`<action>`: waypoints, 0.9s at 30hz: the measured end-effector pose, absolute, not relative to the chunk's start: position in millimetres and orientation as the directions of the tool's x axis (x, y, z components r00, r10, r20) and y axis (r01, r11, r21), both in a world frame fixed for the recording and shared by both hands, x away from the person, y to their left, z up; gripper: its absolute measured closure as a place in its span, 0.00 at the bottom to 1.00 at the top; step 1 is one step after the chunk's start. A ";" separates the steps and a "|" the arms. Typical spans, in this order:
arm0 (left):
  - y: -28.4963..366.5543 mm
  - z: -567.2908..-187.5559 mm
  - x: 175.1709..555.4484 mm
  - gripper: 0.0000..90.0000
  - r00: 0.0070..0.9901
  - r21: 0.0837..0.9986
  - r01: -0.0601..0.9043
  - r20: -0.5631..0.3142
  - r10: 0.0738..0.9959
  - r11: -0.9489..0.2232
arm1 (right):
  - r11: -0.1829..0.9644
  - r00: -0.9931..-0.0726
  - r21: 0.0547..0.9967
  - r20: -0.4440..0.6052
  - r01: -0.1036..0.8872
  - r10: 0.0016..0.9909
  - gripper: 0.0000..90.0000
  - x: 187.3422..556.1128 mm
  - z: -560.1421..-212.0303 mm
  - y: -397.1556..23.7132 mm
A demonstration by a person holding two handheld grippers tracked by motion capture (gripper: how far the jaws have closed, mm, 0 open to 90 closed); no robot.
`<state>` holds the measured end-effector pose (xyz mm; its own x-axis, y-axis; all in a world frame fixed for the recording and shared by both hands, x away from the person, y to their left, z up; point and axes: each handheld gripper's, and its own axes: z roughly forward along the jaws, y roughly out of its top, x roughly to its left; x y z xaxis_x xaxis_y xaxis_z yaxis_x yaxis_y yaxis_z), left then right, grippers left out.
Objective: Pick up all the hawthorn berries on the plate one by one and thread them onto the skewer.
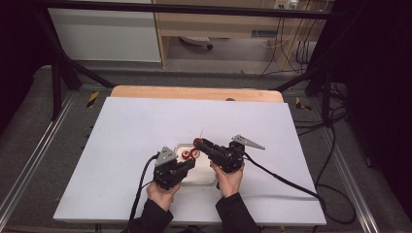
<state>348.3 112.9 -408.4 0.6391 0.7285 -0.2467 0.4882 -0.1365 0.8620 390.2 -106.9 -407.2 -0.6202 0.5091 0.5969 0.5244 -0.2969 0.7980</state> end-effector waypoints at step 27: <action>171.3 -417.9 339.8 0.98 0.688 0.845 0.456 -0.135 0.713 -0.280 | 0.091 -0.665 0.856 0.324 0.510 0.673 0.20 387.8 -402.8 -137.1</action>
<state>339.8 171.3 -417.9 0.6882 0.7127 -0.1355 0.4563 -0.2801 0.8446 387.8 -137.1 -402.8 -0.6650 0.6727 0.3244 0.5096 0.0912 0.8556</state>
